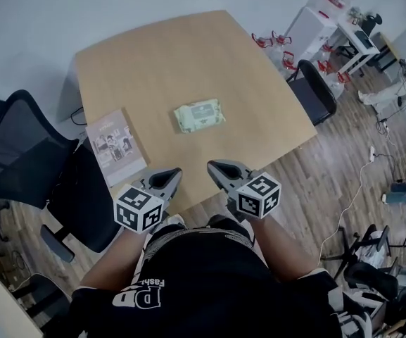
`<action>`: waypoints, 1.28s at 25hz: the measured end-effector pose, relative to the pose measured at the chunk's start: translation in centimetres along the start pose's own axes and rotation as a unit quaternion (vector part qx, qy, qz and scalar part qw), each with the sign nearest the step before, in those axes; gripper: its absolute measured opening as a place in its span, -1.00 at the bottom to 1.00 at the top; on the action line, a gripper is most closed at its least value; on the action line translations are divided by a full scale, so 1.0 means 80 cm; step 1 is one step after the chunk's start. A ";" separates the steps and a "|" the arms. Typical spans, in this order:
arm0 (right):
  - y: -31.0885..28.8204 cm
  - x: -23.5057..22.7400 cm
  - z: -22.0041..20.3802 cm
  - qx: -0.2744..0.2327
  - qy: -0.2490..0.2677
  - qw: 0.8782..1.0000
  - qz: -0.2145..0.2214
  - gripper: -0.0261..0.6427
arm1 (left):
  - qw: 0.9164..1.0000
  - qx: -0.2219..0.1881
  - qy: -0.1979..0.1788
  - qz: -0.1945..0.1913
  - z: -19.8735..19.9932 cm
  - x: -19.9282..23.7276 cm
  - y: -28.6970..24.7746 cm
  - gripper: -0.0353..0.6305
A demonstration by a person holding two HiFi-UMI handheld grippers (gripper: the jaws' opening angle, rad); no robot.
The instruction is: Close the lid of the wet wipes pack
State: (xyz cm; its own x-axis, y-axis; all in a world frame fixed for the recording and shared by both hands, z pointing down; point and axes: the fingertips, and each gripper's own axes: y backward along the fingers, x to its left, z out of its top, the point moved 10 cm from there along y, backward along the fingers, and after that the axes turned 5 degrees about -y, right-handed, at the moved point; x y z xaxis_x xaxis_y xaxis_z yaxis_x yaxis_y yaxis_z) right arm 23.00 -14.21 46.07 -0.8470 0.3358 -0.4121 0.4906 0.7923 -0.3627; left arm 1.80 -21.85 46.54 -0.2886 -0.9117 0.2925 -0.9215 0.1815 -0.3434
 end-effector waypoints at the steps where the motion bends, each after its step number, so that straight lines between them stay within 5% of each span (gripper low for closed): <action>1: 0.007 0.006 -0.002 -0.008 -0.015 1.000 0.007 -0.91 | 1.000 -0.002 -0.002 -0.004 0.001 -0.005 -0.003 -0.84; 13: 0.125 0.058 -0.067 -0.021 -0.037 0.999 0.014 -0.91 | 1.000 0.009 -0.011 -0.021 -0.015 -0.114 -0.007 -0.84; 21: 0.187 0.106 -0.120 -0.032 0.010 0.999 0.005 -0.91 | 0.999 0.003 -0.022 -0.023 -0.040 -0.206 0.019 -0.84; 32: 0.205 0.140 -0.143 -0.056 -0.001 0.998 -0.005 -0.91 | 0.999 0.000 -0.034 -0.015 -0.054 -0.222 0.070 -0.84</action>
State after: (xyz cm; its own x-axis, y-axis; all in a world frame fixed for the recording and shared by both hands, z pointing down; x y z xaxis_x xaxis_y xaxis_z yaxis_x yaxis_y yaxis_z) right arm 19.20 8.41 45.05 -0.8509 0.3267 -0.4114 0.4564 0.8476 -0.2708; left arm 0.64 -3.08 43.31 -0.2428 -0.9397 0.2409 -0.9292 0.1539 -0.3360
